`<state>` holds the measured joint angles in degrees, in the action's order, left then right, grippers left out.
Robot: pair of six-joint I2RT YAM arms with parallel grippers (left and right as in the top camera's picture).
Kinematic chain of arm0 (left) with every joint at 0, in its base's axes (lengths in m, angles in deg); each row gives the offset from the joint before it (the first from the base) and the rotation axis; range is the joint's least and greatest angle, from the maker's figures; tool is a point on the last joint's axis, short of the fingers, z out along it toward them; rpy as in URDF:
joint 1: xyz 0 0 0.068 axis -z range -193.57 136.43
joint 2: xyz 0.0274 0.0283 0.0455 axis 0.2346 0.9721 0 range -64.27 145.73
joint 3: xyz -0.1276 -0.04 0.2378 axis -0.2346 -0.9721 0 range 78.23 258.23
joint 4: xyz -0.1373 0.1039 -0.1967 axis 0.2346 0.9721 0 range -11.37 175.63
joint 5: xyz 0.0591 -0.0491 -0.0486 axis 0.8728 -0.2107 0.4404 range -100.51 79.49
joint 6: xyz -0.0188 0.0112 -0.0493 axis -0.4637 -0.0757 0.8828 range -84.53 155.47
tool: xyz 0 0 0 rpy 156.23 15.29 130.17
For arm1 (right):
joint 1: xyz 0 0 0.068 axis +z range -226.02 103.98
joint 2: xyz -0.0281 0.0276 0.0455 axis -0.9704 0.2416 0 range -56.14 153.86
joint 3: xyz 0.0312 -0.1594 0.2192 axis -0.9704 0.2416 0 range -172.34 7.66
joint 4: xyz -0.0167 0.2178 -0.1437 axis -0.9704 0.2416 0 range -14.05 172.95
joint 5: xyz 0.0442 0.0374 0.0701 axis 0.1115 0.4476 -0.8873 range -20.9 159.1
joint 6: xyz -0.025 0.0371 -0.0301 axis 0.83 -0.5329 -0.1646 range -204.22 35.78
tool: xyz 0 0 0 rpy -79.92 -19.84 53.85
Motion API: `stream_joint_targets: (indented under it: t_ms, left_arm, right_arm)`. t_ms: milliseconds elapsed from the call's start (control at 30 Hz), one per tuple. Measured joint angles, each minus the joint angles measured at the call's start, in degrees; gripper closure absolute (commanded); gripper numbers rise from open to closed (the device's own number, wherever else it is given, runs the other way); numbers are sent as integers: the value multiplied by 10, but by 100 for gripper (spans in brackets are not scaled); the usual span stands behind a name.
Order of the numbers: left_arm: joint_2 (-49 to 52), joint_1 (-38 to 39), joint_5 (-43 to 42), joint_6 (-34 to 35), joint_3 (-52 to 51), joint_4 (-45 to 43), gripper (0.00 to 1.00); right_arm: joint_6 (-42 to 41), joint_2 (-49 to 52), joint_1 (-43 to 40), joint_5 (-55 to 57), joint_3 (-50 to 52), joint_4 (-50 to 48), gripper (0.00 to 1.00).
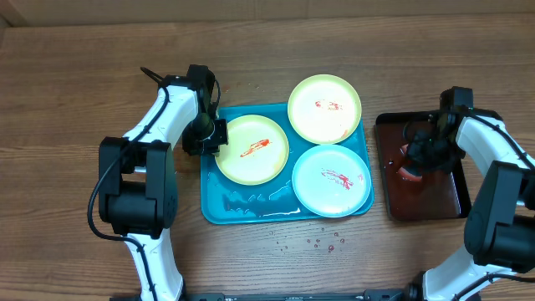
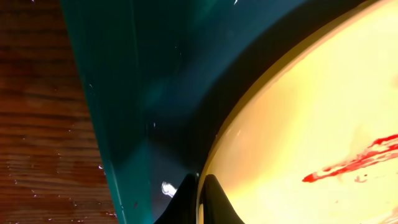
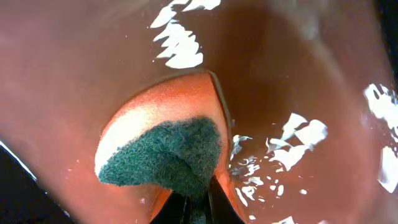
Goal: Clean dirty plates on tray and stack at the side
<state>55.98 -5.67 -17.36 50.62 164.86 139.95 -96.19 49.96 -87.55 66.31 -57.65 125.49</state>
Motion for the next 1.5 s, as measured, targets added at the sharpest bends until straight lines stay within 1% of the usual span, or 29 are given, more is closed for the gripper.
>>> stream_joint_targets:
  t_ms: [100, 233, 300, 467, 600, 667, 867, 1000, 1100, 1200, 1367, 1500]
  left_arm:
    - [0, 0, 0, 0, 0, 0, 96]
    - [0, 0, 0, 0, 0, 0, 96]
    - [0, 0, 0, 0, 0, -1, 96]
    - [0, 0, 0, 0, 0, -2, 96]
    - [0, 0, 0, -1, 0, -2, 96]
    - [0, 0, 0, -3, 0, -2, 96]
    - [0, 0, 0, -14, 0, -7, 96]
    - [0, 0, 0, -29, 0, -14, 96]
    - [0, 0, 0, -40, 0, -17, 96]
    - [0, 0, 0, -51, 0, -18, 96]
    - [0, 0, -1, -69, 0, -21, 96]
    - [0, 0, -9, -99, 0, -24, 96]
  right_arm:
    - [0, 0, 0, 0, -2, 11, 96]
    - [0, 0, 0, 0, -30, 77, 96]
    - [0, 0, 0, 1, -63, 118, 96]
    - [6, -4, 12, 2, -191, 213, 96]
    - [16, -15, 65, -10, -269, 245, 96]
    - [17, -17, 93, -26, -282, 235, 96]
    - [-6, -17, 241, -89, -289, 134, 96]
    - [-21, -11, 327, -101, -289, 88, 96]
    - [-32, 12, 372, -99, -289, 64, 96]
    - [-37, 57, 399, -99, -289, 37, 96]
    - [-43, 131, 413, -94, -288, 17, 96]
    - [-46, 158, 419, -91, -287, -1, 96]
